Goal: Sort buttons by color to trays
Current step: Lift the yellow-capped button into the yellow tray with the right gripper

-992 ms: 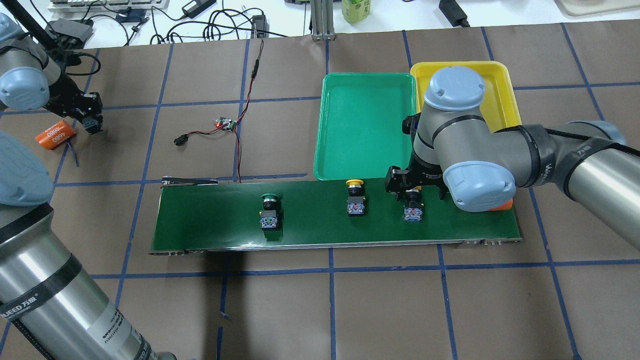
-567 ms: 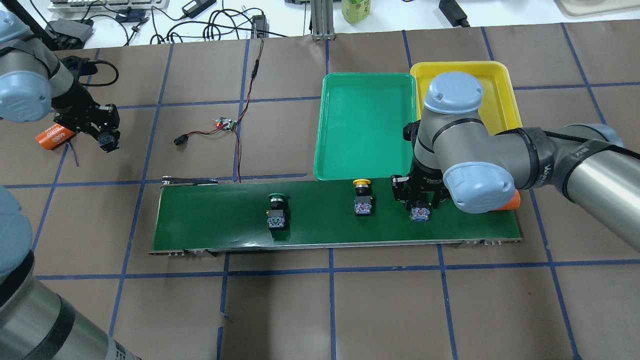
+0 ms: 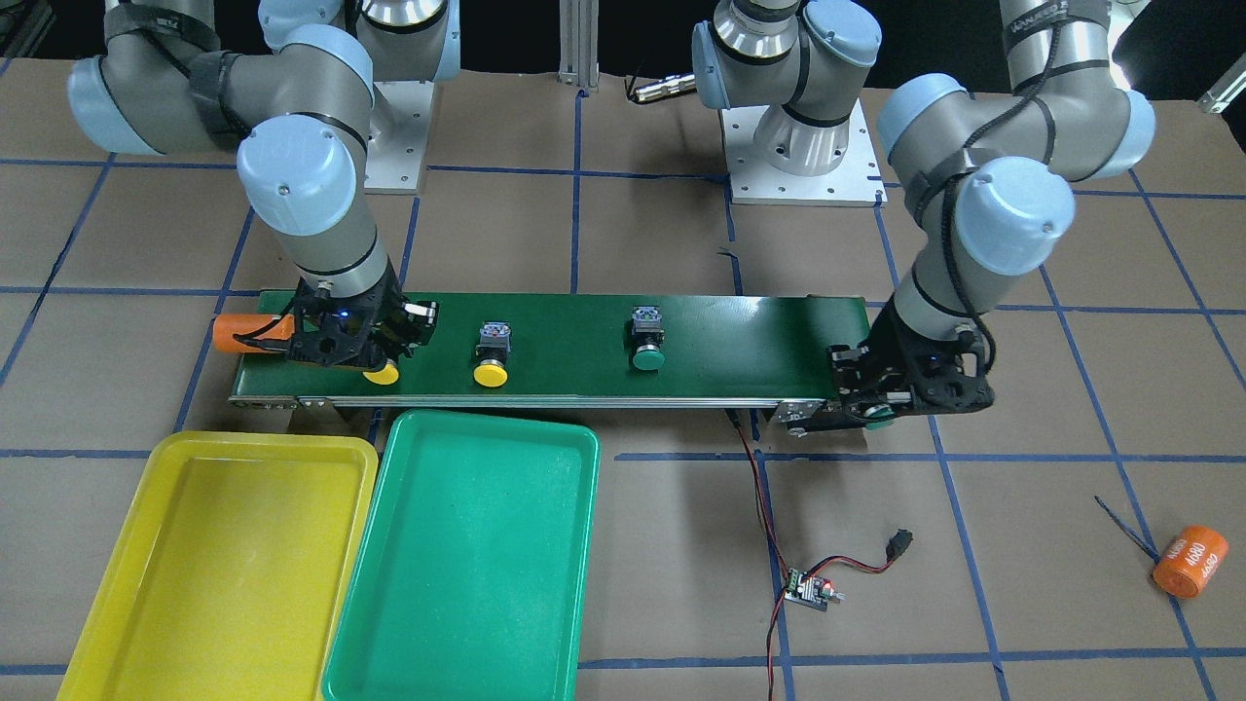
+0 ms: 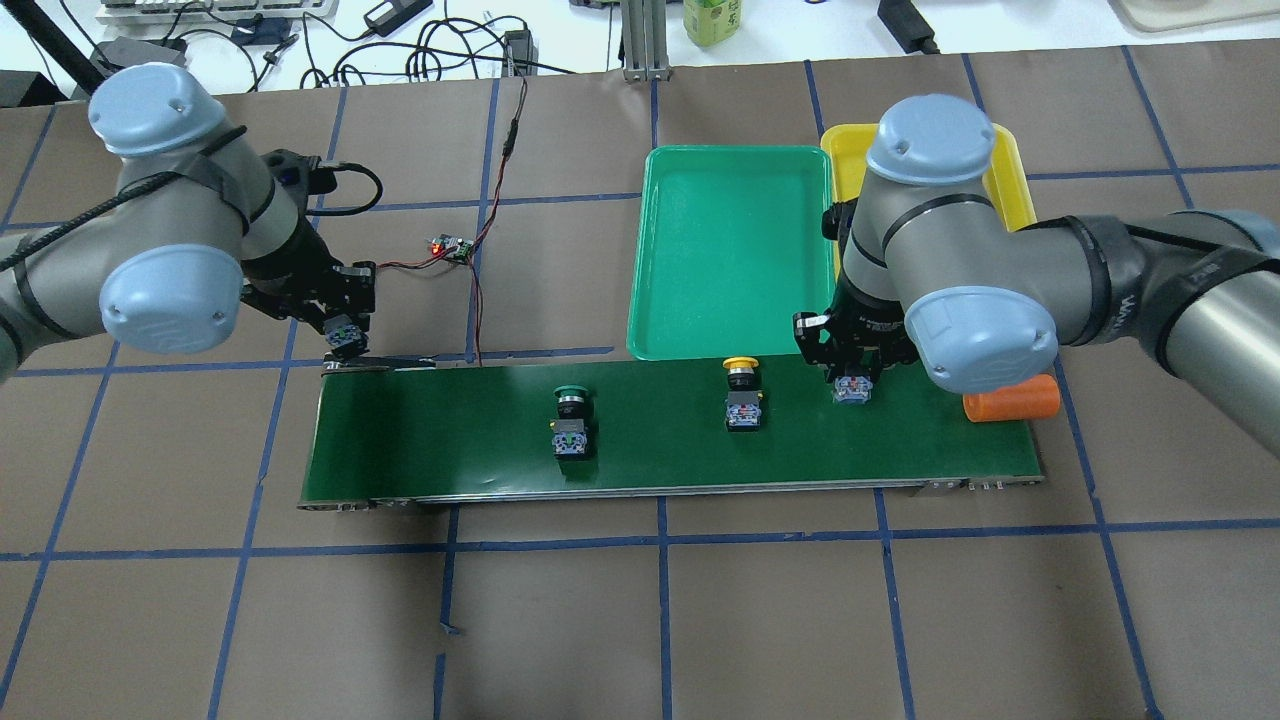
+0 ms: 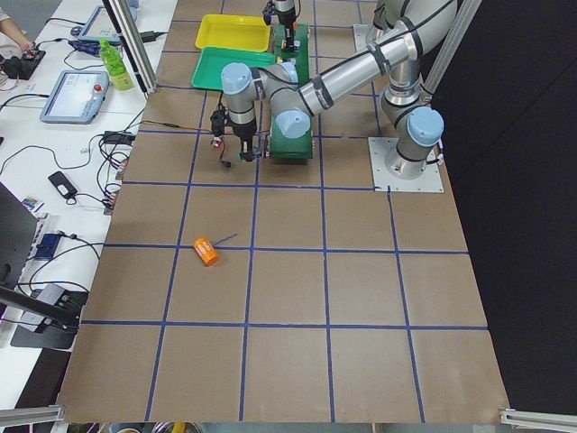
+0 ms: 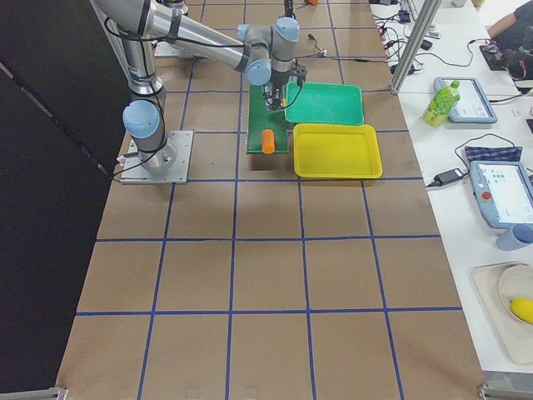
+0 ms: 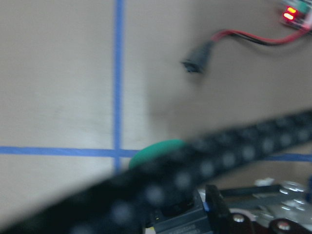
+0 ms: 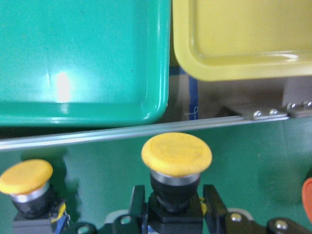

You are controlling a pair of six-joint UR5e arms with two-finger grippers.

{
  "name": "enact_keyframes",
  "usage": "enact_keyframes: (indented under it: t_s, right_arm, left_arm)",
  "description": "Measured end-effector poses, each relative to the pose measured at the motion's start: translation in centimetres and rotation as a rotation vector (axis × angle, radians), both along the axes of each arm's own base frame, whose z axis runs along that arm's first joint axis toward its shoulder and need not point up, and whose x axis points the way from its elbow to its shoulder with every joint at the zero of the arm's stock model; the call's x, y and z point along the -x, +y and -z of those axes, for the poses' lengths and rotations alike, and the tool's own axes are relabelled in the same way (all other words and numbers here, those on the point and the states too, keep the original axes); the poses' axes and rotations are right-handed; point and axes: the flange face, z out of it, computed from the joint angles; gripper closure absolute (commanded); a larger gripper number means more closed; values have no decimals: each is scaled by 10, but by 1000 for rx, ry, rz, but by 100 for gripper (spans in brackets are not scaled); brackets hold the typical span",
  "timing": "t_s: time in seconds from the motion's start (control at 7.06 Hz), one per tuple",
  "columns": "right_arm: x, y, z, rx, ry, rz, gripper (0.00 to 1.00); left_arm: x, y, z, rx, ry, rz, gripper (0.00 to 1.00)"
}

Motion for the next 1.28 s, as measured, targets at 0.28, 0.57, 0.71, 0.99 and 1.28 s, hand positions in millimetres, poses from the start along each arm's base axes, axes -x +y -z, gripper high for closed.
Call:
enact_keyframes:
  t_s: [0.28, 0.57, 0.71, 0.99, 1.28]
  right_arm:
    - [36, -58, -27, 78, -2, 55, 100]
    - [70, -128, 1, 97, 30, 56, 93]
    - [94, -152, 23, 88, 52, 80, 80]
    - [129, -171, 58, 55, 56, 129, 0]
    - [133, -166, 47, 54, 56, 128, 0]
  left_arm:
    - [49, 44, 18, -20, 5, 50, 82]
    - [58, 67, 32, -53, 2, 130, 36]
    - [59, 70, 32, -56, 0, 217, 0]
    - [59, 71, 33, -58, -1, 286, 0]
    - [50, 57, 11, -9, -9, 275, 0]
